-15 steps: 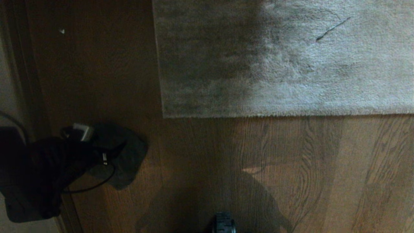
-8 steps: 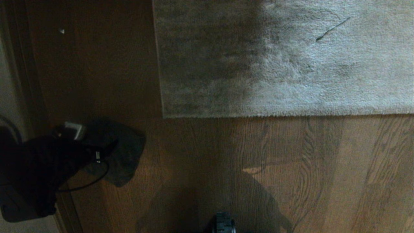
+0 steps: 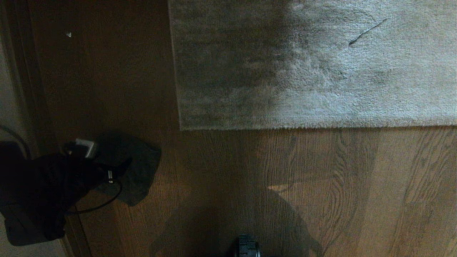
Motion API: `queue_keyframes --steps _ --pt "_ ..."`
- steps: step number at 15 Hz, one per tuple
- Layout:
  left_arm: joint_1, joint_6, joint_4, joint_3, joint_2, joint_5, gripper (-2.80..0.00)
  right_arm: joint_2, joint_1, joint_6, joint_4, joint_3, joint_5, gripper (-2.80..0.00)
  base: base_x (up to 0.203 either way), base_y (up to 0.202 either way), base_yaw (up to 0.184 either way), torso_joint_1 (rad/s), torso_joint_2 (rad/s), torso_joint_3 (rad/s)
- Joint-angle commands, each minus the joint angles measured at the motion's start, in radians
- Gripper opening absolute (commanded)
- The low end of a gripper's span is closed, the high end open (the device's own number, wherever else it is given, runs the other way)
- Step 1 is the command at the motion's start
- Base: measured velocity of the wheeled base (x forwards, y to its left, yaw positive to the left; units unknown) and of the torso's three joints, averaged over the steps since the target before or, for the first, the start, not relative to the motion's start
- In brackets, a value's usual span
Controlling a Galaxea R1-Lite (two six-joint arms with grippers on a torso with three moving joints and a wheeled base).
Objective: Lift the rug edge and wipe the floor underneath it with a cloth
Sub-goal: Pick up the rag
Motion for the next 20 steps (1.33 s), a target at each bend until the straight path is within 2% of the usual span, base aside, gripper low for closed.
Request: queue_keyframes --steps 1,2,15,20 --pt "0.000 0.000 -0.046 -0.002 0.015 -0.004 0.00 0.000 0.001 0.000 0.000 0.000 -0.001 -2.80 0.000 0.000 0.000 0.000 0.00 0.000" --pt "0.000 0.000 -0.046 -0.002 0.017 -0.004 -2.80 0.000 0.001 0.000 0.000 0.000 0.000 -2.80 0.000 0.000 0.000 0.000 0.00 0.000" --pt "0.000 -0.001 -0.046 0.011 0.007 -0.006 -2.80 0.000 0.001 0.000 0.000 0.000 -0.001 -2.80 0.000 0.000 0.000 0.000 0.00 0.000" --pt "-0.001 -0.012 -0.046 0.124 -0.094 -0.012 -2.80 0.000 0.001 0.000 0.000 0.000 -0.001 -2.80 0.000 0.000 0.000 0.000 0.00 0.000"
